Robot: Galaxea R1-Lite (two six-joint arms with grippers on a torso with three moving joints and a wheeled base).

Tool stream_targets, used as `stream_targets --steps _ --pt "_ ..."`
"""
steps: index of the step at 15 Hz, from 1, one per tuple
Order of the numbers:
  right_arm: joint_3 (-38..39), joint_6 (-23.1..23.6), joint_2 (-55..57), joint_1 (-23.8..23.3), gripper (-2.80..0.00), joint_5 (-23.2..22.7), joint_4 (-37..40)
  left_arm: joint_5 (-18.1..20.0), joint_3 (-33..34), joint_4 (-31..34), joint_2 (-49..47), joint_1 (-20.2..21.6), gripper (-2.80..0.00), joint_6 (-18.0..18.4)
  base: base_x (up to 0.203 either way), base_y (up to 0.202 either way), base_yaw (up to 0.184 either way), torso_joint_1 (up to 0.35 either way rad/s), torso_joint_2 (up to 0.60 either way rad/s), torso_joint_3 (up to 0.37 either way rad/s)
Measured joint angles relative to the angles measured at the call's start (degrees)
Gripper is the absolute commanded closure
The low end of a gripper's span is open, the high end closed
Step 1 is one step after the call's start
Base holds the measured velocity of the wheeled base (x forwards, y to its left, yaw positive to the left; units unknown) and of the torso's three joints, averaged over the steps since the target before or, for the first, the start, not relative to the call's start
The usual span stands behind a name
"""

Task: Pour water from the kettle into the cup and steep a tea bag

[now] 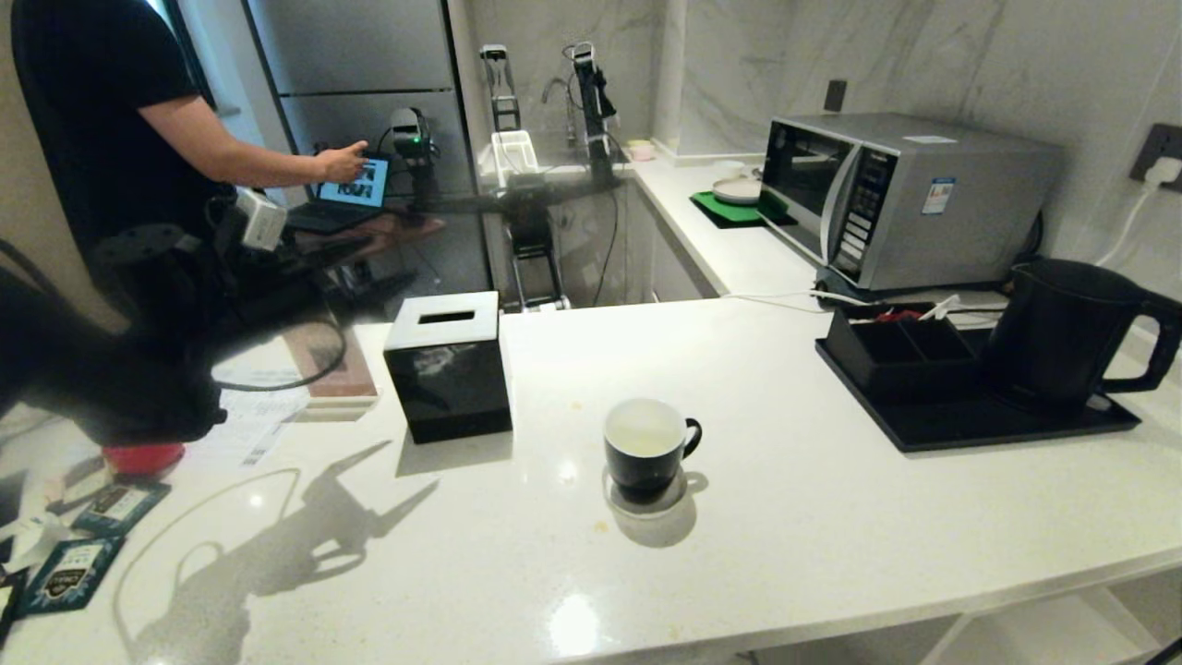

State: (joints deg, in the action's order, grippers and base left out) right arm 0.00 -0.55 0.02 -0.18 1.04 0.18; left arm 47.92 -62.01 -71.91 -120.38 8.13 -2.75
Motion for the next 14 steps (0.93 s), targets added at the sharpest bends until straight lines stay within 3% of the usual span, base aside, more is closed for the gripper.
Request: stream_targets --steps 4,5,10,14 --pt "0.0 0.0 0.0 0.0 0.00 0.0 0.0 -0.1 0.4 0.0 3.7 0.0 -2.80 -1.3 0.000 0.000 0.000 0.000 0.00 0.000" --pt "0.0 0.0 0.0 0.0 0.00 0.0 0.0 -0.2 0.6 0.0 4.3 0.0 0.00 -1.4 0.000 0.000 0.000 0.000 0.00 0.000" --pt "0.0 0.0 0.0 0.0 0.00 0.0 0.0 -0.1 4.0 0.0 7.2 0.6 0.00 -1.3 0.000 0.000 0.000 0.000 0.00 0.000" --pt "0.0 0.0 0.0 0.0 0.00 0.0 0.0 -0.9 13.1 0.0 11.7 0.9 0.00 -1.1 0.000 0.000 0.000 0.000 0.00 0.000"
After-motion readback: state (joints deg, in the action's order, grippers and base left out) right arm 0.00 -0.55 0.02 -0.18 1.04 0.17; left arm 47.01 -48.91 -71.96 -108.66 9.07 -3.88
